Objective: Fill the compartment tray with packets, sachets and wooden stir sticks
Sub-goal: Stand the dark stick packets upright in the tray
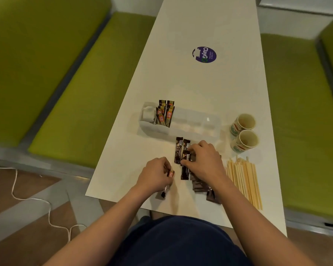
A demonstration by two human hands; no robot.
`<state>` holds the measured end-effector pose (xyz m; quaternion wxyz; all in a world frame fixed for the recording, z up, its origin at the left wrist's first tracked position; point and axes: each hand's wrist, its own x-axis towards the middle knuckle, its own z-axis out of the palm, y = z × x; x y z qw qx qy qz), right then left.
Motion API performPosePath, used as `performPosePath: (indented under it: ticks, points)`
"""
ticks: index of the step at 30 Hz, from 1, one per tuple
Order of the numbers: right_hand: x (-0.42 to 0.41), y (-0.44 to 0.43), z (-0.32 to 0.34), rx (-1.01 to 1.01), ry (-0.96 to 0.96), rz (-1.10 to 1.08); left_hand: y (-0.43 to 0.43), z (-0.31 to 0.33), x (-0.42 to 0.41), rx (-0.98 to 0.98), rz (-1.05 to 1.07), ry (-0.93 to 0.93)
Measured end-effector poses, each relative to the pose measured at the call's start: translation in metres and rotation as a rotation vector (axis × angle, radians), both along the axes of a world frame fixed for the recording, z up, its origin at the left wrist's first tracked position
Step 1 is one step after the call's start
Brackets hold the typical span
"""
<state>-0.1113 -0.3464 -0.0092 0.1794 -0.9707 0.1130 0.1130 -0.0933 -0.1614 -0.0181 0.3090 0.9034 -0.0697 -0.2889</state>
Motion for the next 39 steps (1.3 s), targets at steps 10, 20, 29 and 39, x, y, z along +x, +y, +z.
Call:
performPosePath:
  ticks: [10,20,29,39]
  points:
    - [-0.001,-0.001,0.023,0.625,-0.044,-0.248,0.040,0.050,0.048,-0.449,0.339,0.049]
    - [0.017,0.007,0.046,1.240,-0.312,-0.479,0.038,0.091,0.135,-0.419,0.285,-0.206]
    - [0.052,0.018,0.054,1.186,-0.479,-0.461,0.013,0.075,0.174,-0.388,0.179,-0.152]
    - [0.103,0.040,0.033,0.850,-0.558,-0.399,0.002,0.061,0.182,-0.241,-0.060,-0.272]
